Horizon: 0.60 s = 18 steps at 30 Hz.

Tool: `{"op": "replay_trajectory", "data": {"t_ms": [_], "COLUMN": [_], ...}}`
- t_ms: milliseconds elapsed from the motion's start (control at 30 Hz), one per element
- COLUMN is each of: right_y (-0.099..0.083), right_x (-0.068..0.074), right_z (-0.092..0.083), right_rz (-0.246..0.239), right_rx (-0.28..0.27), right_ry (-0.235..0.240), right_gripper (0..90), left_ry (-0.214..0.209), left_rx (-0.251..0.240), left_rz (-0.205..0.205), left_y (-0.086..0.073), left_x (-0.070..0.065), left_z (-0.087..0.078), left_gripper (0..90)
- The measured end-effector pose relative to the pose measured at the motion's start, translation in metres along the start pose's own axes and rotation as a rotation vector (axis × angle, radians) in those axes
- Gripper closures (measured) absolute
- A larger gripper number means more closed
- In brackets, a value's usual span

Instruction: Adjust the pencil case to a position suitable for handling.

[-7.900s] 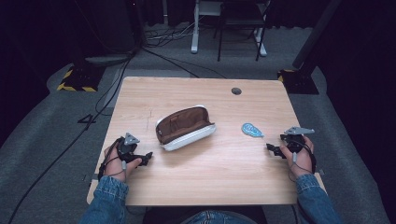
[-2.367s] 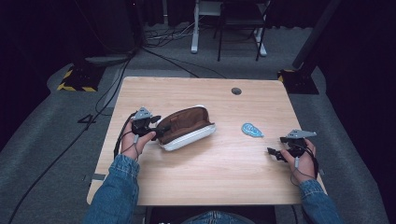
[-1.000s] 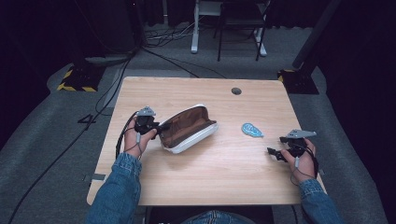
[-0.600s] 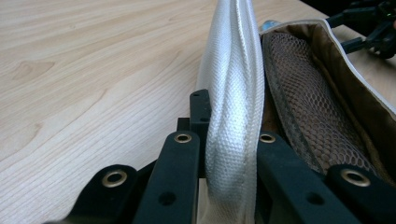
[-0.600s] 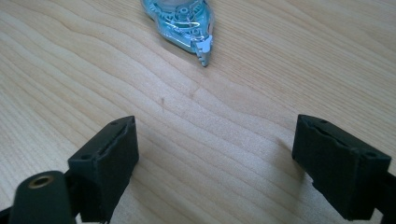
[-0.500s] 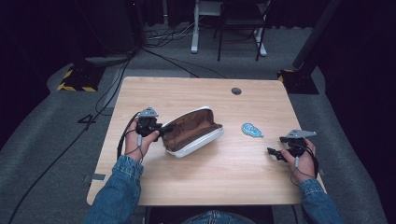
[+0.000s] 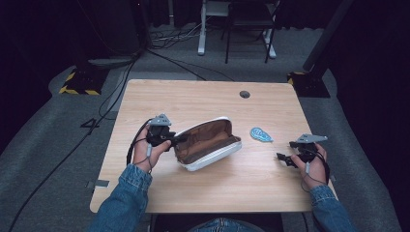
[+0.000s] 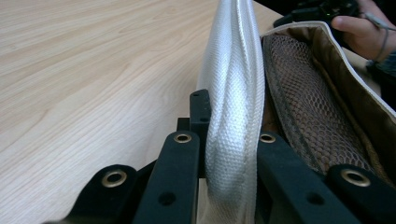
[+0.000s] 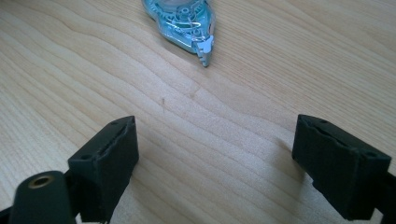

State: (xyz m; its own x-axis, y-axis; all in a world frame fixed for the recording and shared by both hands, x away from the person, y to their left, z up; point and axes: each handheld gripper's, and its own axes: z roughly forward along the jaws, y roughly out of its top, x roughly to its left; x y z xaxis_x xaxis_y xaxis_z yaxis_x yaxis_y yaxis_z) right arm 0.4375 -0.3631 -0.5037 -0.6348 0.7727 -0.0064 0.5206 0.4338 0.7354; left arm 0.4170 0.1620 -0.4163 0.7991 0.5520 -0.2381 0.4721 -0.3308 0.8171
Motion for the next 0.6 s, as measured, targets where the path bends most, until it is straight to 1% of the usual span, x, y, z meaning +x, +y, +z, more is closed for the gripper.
{"op": "replay_trajectory", "data": {"t_ms": [100,167,233,267,300,333,367,467,600], "right_y": [0.000,0.000,0.000,0.000,0.000,0.000,0.000,0.000,0.000], "right_x": [0.000,0.000,0.000,0.000,0.000,0.000,0.000,0.000,0.000], "right_z": [0.000,0.000,0.000,0.000,0.000,0.000,0.000,0.000,0.000], "right_rz": [0.000,0.000,0.000,0.000,0.000,0.000,0.000,0.000,0.000], "right_rx": [0.000,0.000,0.000,0.000,0.000,0.000,0.000,0.000,0.000], "right_ry": [0.000,0.000,0.000,0.000,0.000,0.000,0.000,0.000,0.000], "right_gripper": [14.6,14.6,14.6,14.6,14.6,14.6,14.6,14.6,14.6], "left_ry": [-0.003,-0.011,-0.013,-0.023,-0.024,-0.036,-0.045,-0.054,-0.081], "left_rx": [0.010,0.024,0.028,0.032,0.037,0.037,0.042,0.046,0.057], "left_rz": [0.012,0.029,0.037,0.042,0.036,0.035,0.042,0.042,0.047], "left_y": [0.001,0.001,0.001,0.000,-0.001,-0.002,-0.002,-0.003,-0.005], "left_x": [-0.005,-0.012,-0.014,-0.015,-0.018,-0.020,-0.021,-0.023,-0.030], "left_z": [0.001,0.004,0.004,0.005,0.006,0.008,0.009,0.012,0.018], "left_gripper": [85.4,85.4,85.4,85.3,85.3,85.4,85.3,85.3,85.3]}}
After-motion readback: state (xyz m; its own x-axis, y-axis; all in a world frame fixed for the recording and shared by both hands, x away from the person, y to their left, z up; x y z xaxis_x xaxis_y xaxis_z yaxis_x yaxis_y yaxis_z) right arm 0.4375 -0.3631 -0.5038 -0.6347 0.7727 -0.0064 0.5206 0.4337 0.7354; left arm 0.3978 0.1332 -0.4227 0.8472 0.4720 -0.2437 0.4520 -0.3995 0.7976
